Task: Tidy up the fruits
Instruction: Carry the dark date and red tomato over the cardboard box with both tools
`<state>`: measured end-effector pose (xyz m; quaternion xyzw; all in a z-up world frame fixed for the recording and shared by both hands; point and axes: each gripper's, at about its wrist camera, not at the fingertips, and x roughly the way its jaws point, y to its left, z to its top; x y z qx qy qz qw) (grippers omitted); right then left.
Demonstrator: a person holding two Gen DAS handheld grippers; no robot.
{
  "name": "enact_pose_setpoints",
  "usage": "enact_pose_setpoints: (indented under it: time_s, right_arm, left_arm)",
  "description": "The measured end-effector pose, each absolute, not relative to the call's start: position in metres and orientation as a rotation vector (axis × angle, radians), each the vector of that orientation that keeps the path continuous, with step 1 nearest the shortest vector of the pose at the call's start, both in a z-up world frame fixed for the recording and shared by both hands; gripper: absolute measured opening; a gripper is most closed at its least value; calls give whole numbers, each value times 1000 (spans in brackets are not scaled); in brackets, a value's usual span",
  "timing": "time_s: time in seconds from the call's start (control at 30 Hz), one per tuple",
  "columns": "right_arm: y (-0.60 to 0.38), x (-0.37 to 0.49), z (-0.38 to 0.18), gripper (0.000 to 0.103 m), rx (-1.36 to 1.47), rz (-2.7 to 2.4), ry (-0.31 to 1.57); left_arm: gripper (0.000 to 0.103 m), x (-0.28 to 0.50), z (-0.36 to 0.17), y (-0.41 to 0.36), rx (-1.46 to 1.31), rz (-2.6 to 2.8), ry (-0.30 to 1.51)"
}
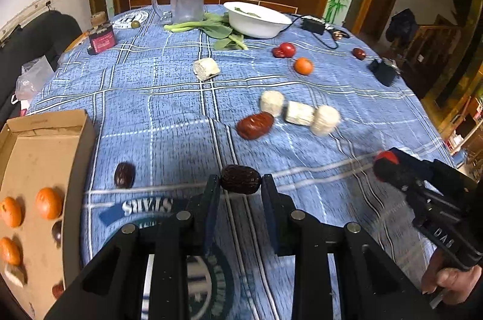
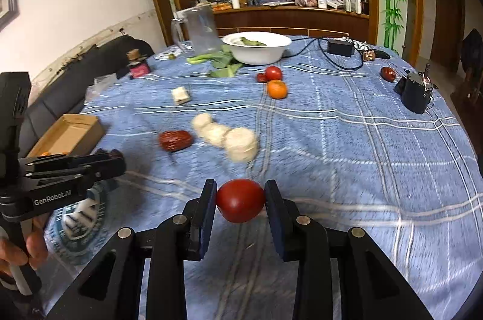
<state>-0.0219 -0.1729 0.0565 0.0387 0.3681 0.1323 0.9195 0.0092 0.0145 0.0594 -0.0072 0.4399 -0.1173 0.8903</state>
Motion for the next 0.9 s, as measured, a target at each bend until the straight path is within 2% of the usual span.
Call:
enact_pose_setpoints:
  time_s: [0.9]
  right_arm:
    - [-78, -62, 66, 35, 31, 378, 754]
  left_arm:
    - [27, -55, 76, 62, 31, -118, 819]
